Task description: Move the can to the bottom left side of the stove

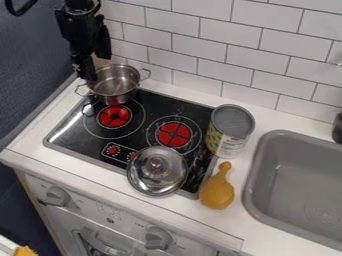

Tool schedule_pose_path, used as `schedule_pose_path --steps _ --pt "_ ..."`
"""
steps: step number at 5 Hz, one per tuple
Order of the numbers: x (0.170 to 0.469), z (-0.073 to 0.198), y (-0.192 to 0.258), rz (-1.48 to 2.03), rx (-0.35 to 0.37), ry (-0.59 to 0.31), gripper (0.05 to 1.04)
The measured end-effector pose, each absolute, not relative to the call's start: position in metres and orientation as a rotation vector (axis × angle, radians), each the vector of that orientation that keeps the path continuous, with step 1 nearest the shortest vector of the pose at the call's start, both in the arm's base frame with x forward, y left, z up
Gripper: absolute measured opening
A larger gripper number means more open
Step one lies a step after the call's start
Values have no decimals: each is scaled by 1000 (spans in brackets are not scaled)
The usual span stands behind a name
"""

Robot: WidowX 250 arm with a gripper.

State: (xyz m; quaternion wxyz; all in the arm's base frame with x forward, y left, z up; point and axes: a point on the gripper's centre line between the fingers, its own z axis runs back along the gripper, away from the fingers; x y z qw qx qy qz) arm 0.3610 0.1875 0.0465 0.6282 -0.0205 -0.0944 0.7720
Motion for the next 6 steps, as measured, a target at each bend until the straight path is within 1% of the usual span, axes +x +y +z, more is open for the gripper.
schedule_pose_path --steps 1,2,3,4,5,6 --pt "358 33 186 1776 -33 -183 1001" --pt "355 27 172 1781 -20 -194 1001" --pt "366 39 154 1734 -63 -256 1001" --pt "373 42 125 1712 -105 -296 1001" --pt "383 42 76 1671 -123 -269 1001" --pt "388 48 38 1649 -151 -268 1001"
